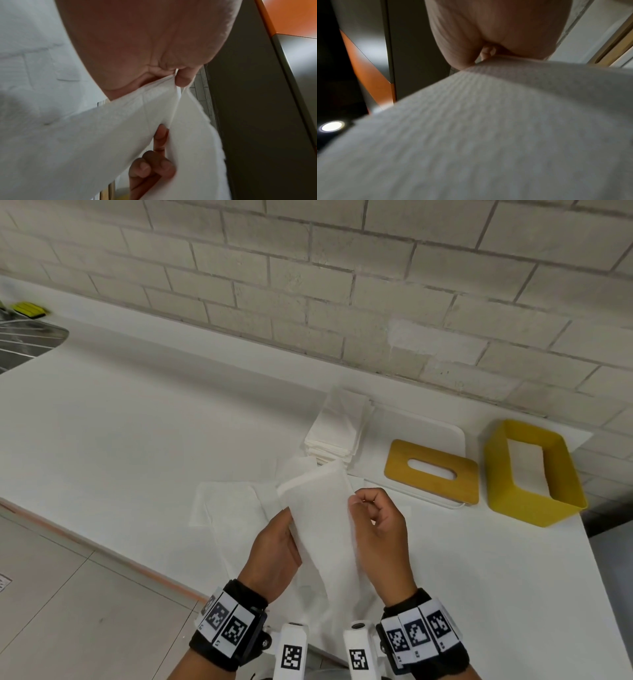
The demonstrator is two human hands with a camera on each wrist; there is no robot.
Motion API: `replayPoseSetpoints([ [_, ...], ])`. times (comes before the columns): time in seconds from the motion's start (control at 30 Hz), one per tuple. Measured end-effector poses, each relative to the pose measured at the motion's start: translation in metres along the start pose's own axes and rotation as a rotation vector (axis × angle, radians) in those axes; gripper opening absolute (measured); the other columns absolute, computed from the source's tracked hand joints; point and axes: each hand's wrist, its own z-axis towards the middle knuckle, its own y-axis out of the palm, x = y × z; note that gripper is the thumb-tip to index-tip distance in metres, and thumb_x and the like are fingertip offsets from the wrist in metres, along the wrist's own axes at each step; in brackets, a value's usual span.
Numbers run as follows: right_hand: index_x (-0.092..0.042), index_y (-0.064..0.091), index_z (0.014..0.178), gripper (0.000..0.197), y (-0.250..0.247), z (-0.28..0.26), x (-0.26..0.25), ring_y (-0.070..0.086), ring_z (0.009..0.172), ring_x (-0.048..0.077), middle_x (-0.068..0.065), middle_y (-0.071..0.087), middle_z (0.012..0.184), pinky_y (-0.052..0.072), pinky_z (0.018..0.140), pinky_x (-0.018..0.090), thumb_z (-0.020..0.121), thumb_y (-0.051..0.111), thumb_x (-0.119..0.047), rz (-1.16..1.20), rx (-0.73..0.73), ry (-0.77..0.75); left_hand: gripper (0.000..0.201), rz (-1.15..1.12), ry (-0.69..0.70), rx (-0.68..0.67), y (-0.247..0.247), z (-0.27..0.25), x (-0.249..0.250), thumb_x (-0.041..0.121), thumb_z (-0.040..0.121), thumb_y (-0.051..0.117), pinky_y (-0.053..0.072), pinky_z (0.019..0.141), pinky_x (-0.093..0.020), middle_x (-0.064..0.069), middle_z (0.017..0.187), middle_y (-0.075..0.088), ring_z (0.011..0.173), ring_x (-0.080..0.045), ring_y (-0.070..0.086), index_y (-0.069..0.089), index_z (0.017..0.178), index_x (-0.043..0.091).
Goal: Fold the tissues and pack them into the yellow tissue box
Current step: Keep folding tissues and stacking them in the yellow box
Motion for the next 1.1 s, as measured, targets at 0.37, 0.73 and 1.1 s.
replayPoseSetpoints([
  [0.37, -0.025, 0.065, 0.089, 0.010, 0.001, -0.001, 0.004, 0.058, 0.073, 0.003, -0.010, 0.066, 0.077, 0.044, 0.069, 0.016, 0.098, 0.062, -0.025, -0.038, 0.017, 0.009, 0.035, 0.062, -0.014, -0.083, 0.000, -0.005, -0.003, 0.028, 0.095, 0.061, 0.054, 0.105, -0.041, -0.016, 0.131, 0.070, 0.123, -0.030, 0.066, 0.071, 0.124, 0.012],
  [0.73, -0.027, 0.067, 0.089, 0.011, -0.001, -0.008, 0.022, 0.064, 0.083, 0.003, -0.012, 0.070, 0.085, 0.048, 0.072, 0.014, 0.097, 0.062, -0.021, -0.099, -0.097, 0.125, 0.032, 0.059, -0.036, 0.145, -0.003, -0.008, 0.001, 0.024, 0.100, 0.056, 0.050, 0.105, -0.045, -0.013, 0.123, 0.074, 0.116, -0.027, 0.070, 0.068, 0.126, 0.009],
  [1.1, -0.014, 0.049, 0.137, 0.051, 0.007, 0.058, 0.065, 0.059, 0.121, 0.025, 0.007, 0.062, 0.134, 0.041, 0.089, 0.025, 0.094, 0.065, -0.035, -0.590, -0.159, 0.428, 0.019, 0.051, 0.114, 0.424, -0.047, -0.009, 0.029, 0.030, 0.104, 0.056, 0.054, 0.094, -0.046, -0.002, 0.105, 0.079, 0.105, -0.024, 0.070, 0.067, 0.116, 0.019],
])
